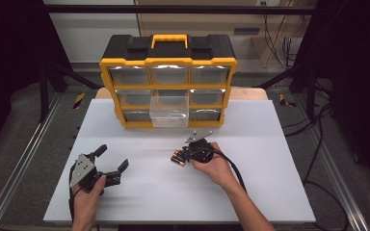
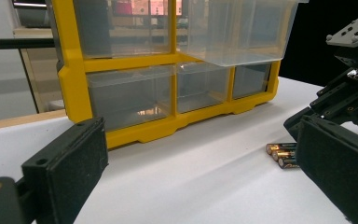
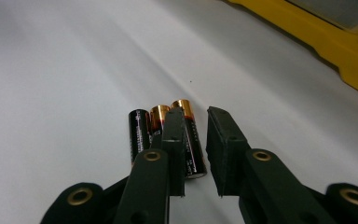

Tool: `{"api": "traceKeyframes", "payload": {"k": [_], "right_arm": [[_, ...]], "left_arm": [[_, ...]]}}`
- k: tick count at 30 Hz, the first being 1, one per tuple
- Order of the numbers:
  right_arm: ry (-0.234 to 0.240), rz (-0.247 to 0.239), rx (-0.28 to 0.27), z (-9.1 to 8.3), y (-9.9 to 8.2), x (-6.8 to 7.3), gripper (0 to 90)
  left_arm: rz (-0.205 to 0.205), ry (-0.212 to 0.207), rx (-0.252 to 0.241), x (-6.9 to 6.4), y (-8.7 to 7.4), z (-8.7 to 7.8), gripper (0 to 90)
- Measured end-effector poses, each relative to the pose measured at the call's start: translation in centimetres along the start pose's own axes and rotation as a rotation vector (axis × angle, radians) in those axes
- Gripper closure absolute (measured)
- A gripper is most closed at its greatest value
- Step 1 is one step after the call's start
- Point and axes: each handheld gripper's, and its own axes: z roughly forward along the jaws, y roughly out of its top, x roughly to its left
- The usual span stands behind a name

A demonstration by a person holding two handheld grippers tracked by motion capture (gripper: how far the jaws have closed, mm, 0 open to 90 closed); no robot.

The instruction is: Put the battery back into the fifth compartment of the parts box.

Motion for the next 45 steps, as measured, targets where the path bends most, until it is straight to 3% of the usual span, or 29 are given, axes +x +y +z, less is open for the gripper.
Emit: {"api": "traceKeyframes", "payload": {"k": [13, 17, 20, 24, 33, 34, 37, 39, 40, 43, 45], "right_arm": [[-0.007, -0.013, 0.045, 1.1, -0.6, -0.9, 76.6], [0.015, 0.008, 0.042, 1.4, -0.8, -1.4, 76.7], [0.019, -0.013, 0.034, 1.4, -0.8, -1.4, 77.1], [0.008, -0.006, 0.020, 0.9, -0.9, -1.4, 77.2], [-0.070, 0.004, -0.127, -5.9, -0.8, -1.8, 77.2], [-0.070, 0.004, -0.127, -5.9, -0.8, -1.8, 77.2], [-0.117, 0.016, -0.198, -9.4, -0.3, -2.0, 77.2], [-0.122, 0.017, -0.205, -10.1, 0.1, -2.1, 77.2], [-0.141, -0.009, -0.206, -11.4, 1.2, -2.1, 77.2], [-0.152, -0.018, -0.228, -12.6, 2.4, -2.3, 77.2], [-0.163, -0.026, -0.263, -14.1, 4.4, -2.7, 77.2]], "left_arm": [[-0.006, -0.002, 0.006, 0.0, -0.1, 0.1, 2.8], [-0.004, -0.009, 0.013, -0.1, -0.2, 0.3, 2.8], [0.000, -0.011, 0.016, -0.2, -0.2, 0.4, 2.8], [0.004, -0.006, 0.019, -0.3, -0.2, 0.3, 2.8], [-0.019, 0.022, 0.020, 0.1, -0.3, 0.1, 2.7], [-0.019, 0.022, 0.020, 0.1, -0.3, 0.1, 2.7], [-0.022, 0.026, 0.017, 0.3, -0.3, -0.1, 2.7], [-0.028, 0.025, 0.012, 0.2, -0.3, -0.2, 2.6], [-0.025, 0.028, 0.011, 0.2, -0.2, -0.3, 2.6], [-0.024, 0.027, 0.012, 0.1, -0.2, -0.3, 2.6], [-0.020, 0.023, 0.016, 0.0, -0.2, -0.3, 2.6]]}}
